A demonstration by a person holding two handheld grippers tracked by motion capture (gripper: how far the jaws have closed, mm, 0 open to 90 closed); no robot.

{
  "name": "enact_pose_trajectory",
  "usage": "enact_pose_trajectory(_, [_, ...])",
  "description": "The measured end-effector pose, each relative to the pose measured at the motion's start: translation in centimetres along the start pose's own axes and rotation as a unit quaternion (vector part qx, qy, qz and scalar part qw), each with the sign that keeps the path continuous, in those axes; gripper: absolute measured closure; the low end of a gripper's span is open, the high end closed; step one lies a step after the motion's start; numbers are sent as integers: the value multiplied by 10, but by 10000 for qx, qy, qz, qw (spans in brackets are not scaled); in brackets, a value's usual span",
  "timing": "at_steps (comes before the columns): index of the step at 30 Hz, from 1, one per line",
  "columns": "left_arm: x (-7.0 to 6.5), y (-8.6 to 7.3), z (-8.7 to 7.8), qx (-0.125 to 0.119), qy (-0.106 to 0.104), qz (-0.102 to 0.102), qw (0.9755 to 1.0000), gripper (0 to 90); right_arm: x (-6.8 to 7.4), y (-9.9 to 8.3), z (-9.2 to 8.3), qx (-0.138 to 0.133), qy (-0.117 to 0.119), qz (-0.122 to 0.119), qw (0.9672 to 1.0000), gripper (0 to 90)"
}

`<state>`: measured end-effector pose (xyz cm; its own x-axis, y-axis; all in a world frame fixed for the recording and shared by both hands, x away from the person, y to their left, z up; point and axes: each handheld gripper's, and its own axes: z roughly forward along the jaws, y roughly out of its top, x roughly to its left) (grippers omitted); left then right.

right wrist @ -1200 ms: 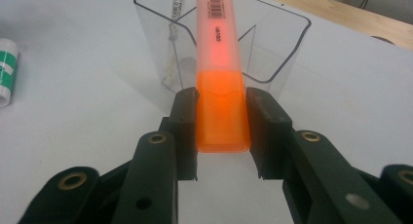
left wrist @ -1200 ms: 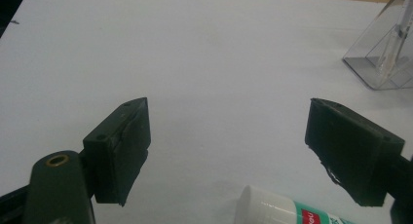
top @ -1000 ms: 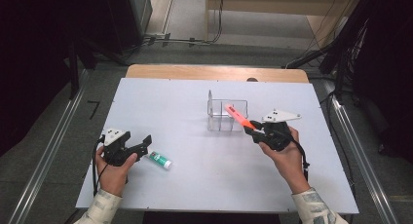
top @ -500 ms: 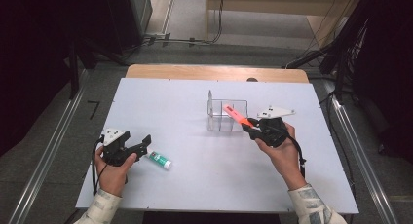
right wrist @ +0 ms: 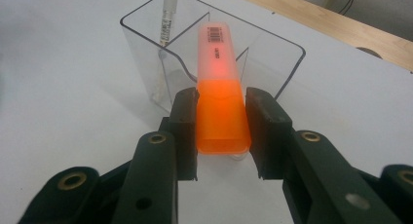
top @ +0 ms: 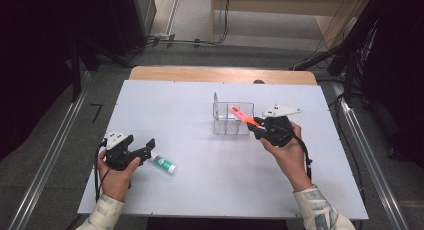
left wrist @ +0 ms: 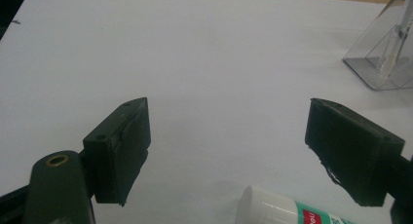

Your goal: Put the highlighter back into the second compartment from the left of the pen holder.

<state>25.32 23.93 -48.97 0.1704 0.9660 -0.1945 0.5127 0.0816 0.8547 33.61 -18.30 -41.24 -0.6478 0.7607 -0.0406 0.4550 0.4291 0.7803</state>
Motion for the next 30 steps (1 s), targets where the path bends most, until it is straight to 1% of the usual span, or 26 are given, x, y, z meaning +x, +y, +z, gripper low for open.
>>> enact_pose_trajectory(4, [0, 0, 0, 1, 2, 5, 10000, 170, 0, 2, 0, -12, 0, 11, 10000, 649])
enact_pose_trajectory(14, [0, 0, 0, 2, 1, 1, 10000, 170, 3, 8, 4, -2, -52, -52, 10000, 648])
enact_pose_trajectory(18, [0, 0, 0, 5, 2, 12, 10000, 171, 5, 13, 5, -8, -90, -89, 9999, 648])
enact_pose_trajectory(24, [0, 0, 0, 4, 3, 9, 10000, 171, 10, 22, 8, -14, -185, -246, 9995, 648])
enact_pose_trajectory(28, [0, 0, 0, -4, 0, 7, 10000, 171, 15, 28, 14, 15, -237, -385, 9990, 647])
enact_pose_trajectory(30, [0, 0, 0, -1, 3, 1, 10000, 170, 17, 30, 18, 37, -257, -409, 9988, 647])
